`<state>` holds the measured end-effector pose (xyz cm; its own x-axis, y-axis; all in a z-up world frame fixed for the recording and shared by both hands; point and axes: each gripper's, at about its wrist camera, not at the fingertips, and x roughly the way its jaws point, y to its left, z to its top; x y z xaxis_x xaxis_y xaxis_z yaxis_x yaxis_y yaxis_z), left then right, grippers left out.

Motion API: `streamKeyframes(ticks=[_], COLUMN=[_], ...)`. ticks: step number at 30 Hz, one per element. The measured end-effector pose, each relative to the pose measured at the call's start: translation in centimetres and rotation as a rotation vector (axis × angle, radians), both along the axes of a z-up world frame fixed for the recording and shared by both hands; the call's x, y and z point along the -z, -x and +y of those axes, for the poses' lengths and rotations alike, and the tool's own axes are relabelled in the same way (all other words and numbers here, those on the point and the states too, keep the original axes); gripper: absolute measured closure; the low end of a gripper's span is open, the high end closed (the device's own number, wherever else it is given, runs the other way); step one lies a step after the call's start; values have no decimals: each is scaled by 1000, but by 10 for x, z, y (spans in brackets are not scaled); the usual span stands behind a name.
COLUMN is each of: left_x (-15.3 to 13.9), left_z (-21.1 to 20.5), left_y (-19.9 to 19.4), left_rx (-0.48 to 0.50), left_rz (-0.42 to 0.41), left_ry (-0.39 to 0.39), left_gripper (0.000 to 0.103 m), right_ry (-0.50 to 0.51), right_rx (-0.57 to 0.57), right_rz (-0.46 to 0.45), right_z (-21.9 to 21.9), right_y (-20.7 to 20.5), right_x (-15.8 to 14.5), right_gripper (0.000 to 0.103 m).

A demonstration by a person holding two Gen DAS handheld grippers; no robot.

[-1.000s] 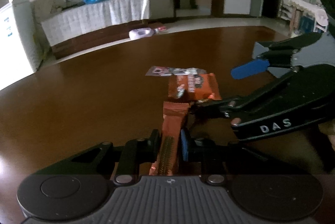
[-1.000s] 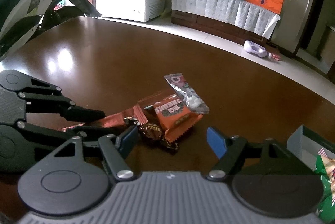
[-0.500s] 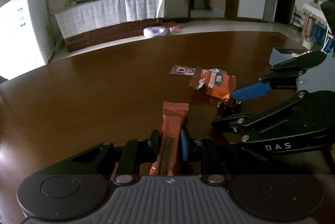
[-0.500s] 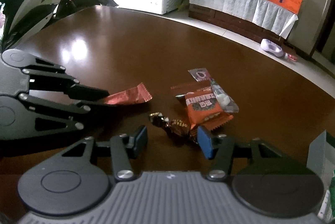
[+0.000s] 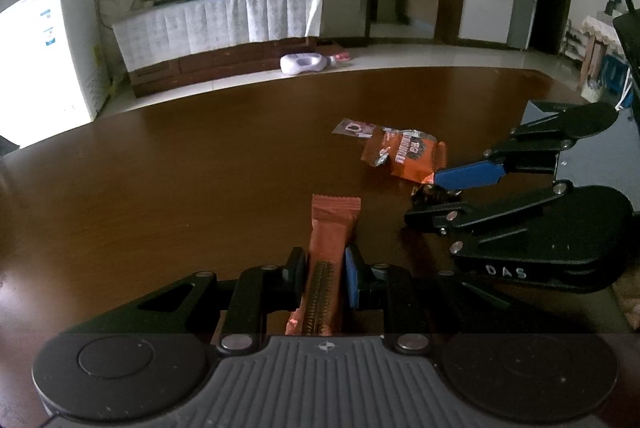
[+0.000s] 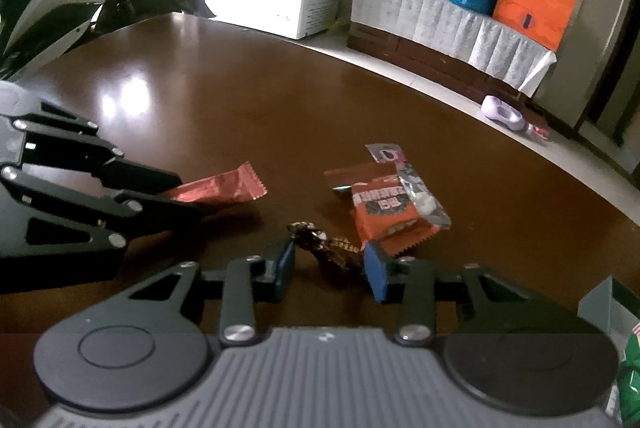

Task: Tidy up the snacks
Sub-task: 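Close left tool on long orange bar while right tool closes on dark wrapped candy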

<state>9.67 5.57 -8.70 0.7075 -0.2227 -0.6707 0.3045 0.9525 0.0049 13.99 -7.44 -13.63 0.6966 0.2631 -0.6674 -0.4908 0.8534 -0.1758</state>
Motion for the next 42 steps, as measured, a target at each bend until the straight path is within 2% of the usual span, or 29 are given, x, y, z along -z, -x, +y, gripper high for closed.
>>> streamKeyframes(ticks=[5,9,18,30,42], left_x=[-1,-1,-1,-2,-18], left_z=[0,0,2,2,-14], left_y=[-1,0,-1,-1,2], left_rx=[3,7,17,6,31], left_rz=[2,-2,16,4,-31], left_ry=[0,0,14,12,11], left_gripper=[81,81,81,81,81], right_ry=[22,15,27,-36,-96], right_rx=[-15,-10,10,47,86], right_rz=[-12,6,-1,20,-25], right_z=[5,5,7,1,-22], right_y=[2,1,-2,-9,10], right_x=[1,-1,-2,-3,-32], right_gripper=[66,77,77,79,79])
